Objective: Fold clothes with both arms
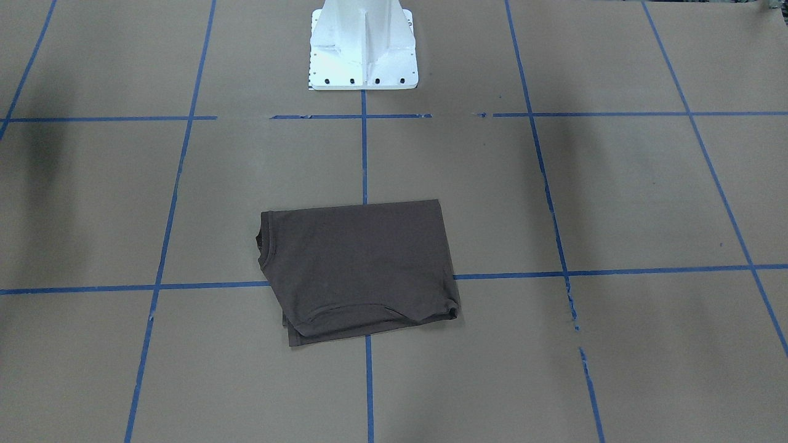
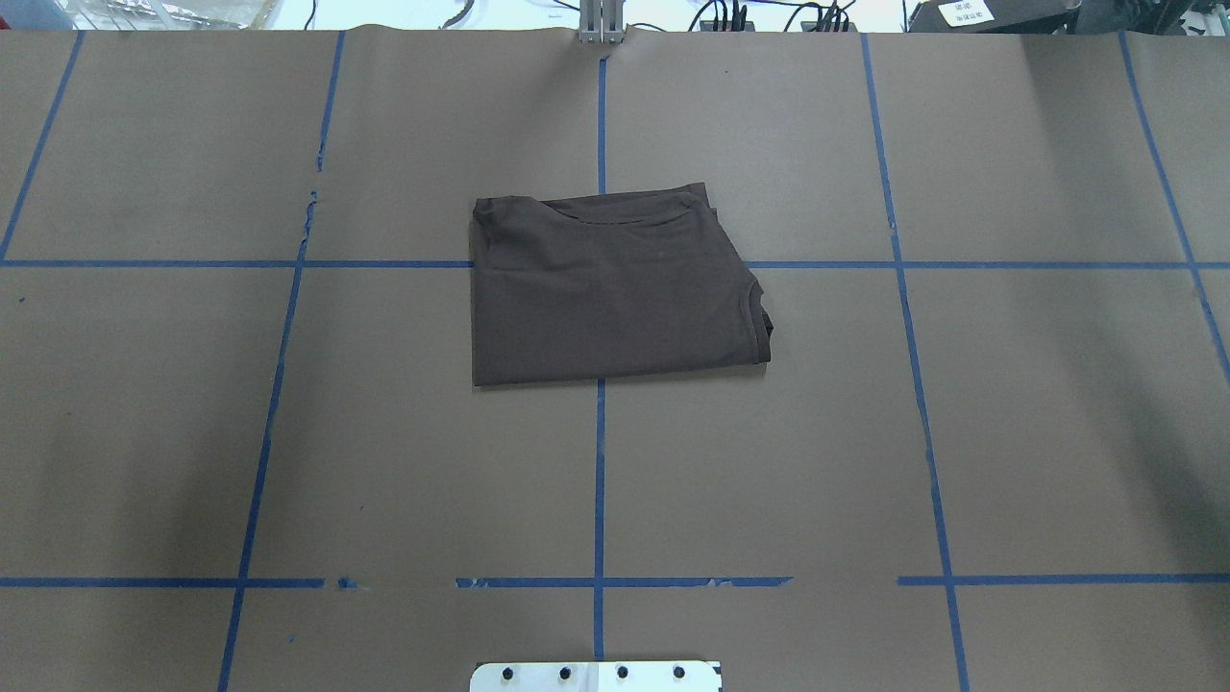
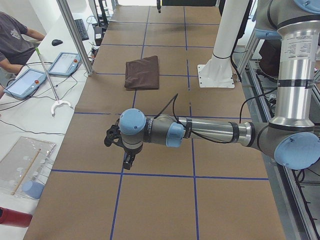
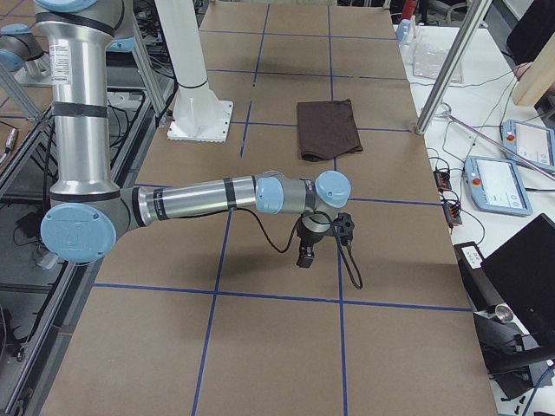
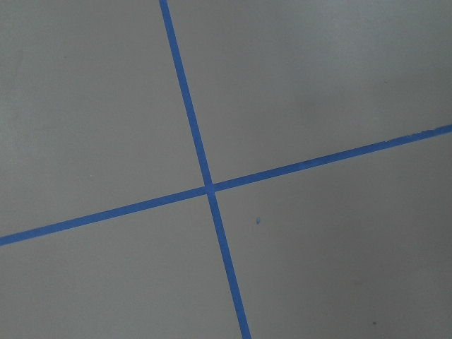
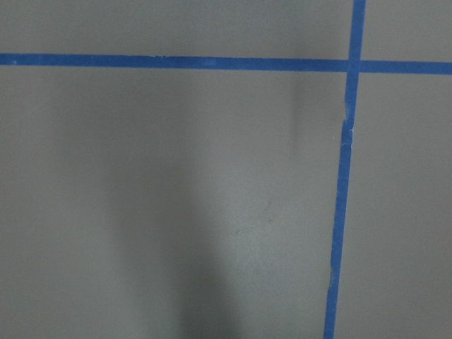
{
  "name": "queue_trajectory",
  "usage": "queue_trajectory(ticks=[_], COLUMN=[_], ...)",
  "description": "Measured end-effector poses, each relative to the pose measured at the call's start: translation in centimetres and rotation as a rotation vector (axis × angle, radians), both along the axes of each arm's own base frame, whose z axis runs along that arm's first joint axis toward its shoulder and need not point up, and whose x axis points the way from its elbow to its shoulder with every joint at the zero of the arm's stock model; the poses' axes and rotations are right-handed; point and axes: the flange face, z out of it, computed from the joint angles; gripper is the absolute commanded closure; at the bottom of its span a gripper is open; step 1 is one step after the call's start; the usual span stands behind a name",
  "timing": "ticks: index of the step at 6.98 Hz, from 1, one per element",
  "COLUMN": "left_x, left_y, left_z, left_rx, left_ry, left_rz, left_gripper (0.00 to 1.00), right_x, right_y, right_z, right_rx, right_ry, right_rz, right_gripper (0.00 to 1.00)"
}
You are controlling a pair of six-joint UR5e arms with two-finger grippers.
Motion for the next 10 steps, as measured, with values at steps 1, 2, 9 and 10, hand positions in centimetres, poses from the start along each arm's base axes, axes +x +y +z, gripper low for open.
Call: queue_trajectory(ticks=[1,2,9,10], left_x=[-0.2,-0.5,-0.5,-0.5], left_y=[-0.1,-0.3,-0.3,-0.2], left_z=[0.1,0.1,0.5,0.7], left_rx=[0.004,0.007,-0.038,-0.048], left_ry=[-0.035,-0.074,-0.114,-0.113], left_rz=[-0.004,-0.009,-0.005,-0.004], left_gripper=[0.0,0.0,0.0,0.0], right_x=[0.0,0.0,0.2,0.2], right_y=[0.4,0.6,-0.5,-0.6], right_z=[0.5,1.5,2.3,2.1], right_rx=[0.019,0.052,0.163,0.167], right_ry=[-0.018,-0.029,0.0,-0.001], right_rz=[-0.008,-0.01,0.013,0.014], right_gripper=[0.0,0.0,0.0,0.0])
